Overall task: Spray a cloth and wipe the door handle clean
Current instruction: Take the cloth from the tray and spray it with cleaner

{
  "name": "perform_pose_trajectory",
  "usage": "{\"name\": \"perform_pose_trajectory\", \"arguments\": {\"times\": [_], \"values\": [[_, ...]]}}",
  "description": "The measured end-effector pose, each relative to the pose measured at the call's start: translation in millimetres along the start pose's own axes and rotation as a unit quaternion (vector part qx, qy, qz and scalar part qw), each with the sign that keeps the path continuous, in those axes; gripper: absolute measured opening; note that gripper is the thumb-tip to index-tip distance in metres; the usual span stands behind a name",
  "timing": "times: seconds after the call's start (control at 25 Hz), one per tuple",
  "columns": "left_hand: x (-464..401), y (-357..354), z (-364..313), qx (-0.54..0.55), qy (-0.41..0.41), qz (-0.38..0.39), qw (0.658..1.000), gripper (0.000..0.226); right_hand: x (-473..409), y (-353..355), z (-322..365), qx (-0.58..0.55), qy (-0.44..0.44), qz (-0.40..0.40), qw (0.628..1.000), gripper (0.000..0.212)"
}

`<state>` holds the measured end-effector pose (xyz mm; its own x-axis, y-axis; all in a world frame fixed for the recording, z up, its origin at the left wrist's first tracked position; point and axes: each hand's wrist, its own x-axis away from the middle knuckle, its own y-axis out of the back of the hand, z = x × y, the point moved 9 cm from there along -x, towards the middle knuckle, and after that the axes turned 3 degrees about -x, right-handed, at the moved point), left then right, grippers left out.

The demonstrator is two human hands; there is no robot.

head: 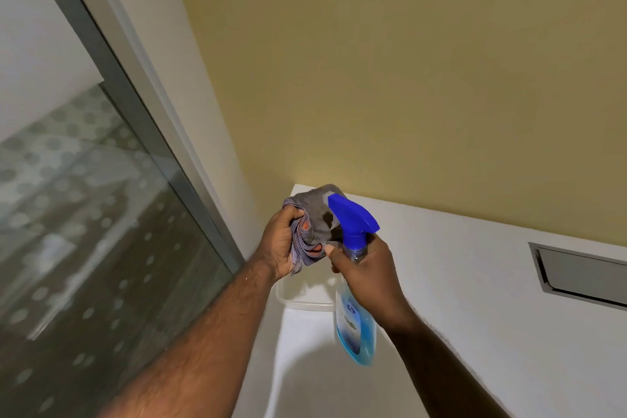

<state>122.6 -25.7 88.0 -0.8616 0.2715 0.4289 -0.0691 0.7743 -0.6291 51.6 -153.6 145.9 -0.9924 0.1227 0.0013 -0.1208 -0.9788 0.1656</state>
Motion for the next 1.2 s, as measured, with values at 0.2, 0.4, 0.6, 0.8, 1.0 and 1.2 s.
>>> {"name": "perform_pose_trajectory", "arguments": {"times": [0.2,0.4,0.6,0.8,1.0,1.2], "values": [[-4,-8,-8,-0.006,-0.001,0.007,1.0,0.043,1,-3,-12,-0.067,-0.06,0.019,0.996,0.046],[-3,-9,-24,-0.053,-0.082,-0.036,0.995,0.043,-3,-8,-2,0.053,-0.01,0.019,0.998,0.062],[-6,-11,-34,-0.102,-0.121,-0.057,0.986,0.014,-10,-7,-2,0.056,-0.019,0.006,0.998,0.073],[-4,-16,-38,-0.122,-0.13,-0.06,0.982,0.036,-8,-4,-1,0.075,-0.02,-0.032,0.996,0.068],[-4,-27,-43,-0.144,-0.141,-0.062,0.978,0.031,-4,2,3,0.089,-0.018,-0.067,0.994,0.065],[-5,-33,-41,-0.158,-0.141,-0.055,0.976,0.032,0,10,3,0.084,-0.016,-0.092,0.992,0.067]]}}
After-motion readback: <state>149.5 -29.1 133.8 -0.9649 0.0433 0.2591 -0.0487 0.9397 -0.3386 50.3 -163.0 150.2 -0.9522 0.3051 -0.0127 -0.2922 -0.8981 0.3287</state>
